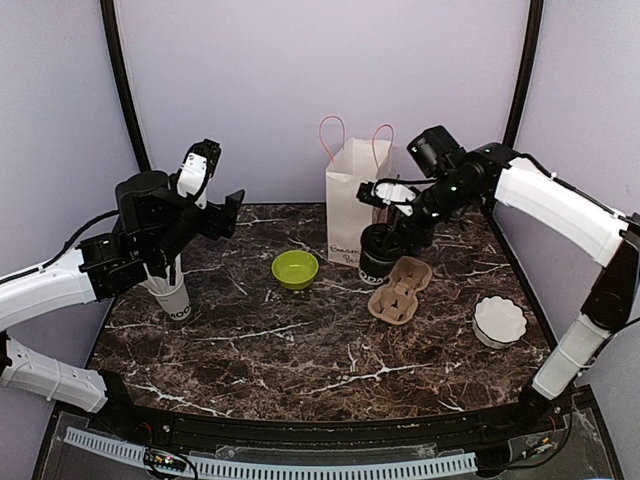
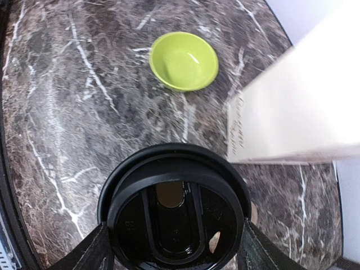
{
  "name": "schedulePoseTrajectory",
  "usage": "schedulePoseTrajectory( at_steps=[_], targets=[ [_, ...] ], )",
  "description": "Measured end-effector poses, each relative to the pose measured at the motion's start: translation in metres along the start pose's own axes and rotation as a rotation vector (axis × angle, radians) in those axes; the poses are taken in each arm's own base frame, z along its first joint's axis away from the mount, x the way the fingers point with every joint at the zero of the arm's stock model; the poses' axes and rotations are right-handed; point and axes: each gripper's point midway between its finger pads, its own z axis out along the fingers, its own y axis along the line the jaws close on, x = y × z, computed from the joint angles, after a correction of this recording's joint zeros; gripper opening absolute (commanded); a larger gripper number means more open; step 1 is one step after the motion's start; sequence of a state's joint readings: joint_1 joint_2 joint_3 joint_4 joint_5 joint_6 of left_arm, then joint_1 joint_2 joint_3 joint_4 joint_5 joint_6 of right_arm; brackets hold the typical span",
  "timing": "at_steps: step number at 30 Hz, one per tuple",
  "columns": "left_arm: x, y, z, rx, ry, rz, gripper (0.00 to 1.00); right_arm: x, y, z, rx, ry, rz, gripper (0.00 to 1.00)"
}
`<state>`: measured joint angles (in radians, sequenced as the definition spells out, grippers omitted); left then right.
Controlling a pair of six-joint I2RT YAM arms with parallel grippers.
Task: Pack the takeout coffee
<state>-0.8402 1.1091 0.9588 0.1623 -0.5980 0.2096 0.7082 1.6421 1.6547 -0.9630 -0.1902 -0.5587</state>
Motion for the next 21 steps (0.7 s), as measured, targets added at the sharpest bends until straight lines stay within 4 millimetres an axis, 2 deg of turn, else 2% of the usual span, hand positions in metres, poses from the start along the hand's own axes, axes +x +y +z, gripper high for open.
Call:
schedulePoseTrajectory(
  at_steps=[4,11,15,21],
  targets=[
    [0.001,-0.001,0.001,0.004,0.002,0.002,0.88,0.046,-0.051,-0.03,0.096,0.023,0.159,0.66],
    [0.005,-0.005,0.002,0.019,0.016,0.01,0.87,0.13,-0.133,-0.064,0.283,0.083,0.442,0.67],
    [0.009,-0.008,0.002,0.032,0.029,0.014,0.88,0.173,-0.161,-0.063,0.326,0.129,0.574,0.66],
    [0.01,-0.011,0.003,0.049,0.038,0.019,0.88,0.217,-0.175,-0.031,0.283,0.208,0.702,0.67]
  ],
)
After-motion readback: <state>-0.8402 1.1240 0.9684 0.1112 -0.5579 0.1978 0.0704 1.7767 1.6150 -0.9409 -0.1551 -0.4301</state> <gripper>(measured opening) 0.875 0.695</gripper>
